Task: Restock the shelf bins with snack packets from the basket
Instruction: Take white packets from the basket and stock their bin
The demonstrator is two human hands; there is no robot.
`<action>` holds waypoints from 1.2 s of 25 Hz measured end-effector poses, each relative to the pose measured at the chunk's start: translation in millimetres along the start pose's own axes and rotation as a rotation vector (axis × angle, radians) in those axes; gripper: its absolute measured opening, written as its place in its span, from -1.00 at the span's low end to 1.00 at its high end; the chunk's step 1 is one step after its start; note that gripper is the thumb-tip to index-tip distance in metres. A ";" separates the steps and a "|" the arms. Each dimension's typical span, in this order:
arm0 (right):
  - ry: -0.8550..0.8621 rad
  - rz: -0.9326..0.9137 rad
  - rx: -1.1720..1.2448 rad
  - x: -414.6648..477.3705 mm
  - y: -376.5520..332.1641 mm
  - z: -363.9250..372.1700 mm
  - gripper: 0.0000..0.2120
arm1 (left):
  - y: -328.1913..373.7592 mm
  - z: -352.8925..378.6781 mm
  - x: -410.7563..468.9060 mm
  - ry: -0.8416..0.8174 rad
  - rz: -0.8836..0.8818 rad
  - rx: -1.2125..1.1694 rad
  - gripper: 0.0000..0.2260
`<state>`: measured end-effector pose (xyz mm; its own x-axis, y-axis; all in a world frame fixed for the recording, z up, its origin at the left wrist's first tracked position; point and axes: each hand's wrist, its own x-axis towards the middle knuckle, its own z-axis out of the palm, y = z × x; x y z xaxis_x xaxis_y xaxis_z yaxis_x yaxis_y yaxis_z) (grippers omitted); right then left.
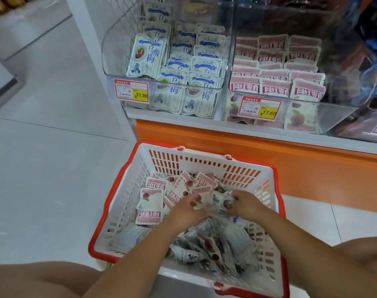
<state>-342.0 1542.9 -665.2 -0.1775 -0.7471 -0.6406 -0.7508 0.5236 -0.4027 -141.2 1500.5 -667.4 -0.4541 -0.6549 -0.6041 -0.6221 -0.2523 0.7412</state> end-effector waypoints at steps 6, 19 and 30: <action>-0.164 -0.126 0.777 -7.4 -35.1 -26.5 -0.59 | 16.0 -25.4 -4.3 -0.033 -0.066 -0.743 -0.59; -0.094 -0.227 1.207 -23.7 -85.8 -11.1 -0.57 | 20.4 -47.6 -24.2 0.113 0.051 -1.075 -0.76; 0.813 -0.727 0.578 -77.0 -258.3 -173.2 -0.90 | 119.3 -202.0 -57.5 0.913 0.463 -0.516 -0.78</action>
<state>-244.6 1394.3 -398.6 -0.3350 -0.8698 0.3624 -0.4854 -0.1703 -0.8575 -60.5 1364.2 -485.2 0.1920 -0.9806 0.0400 -0.0844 0.0241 0.9961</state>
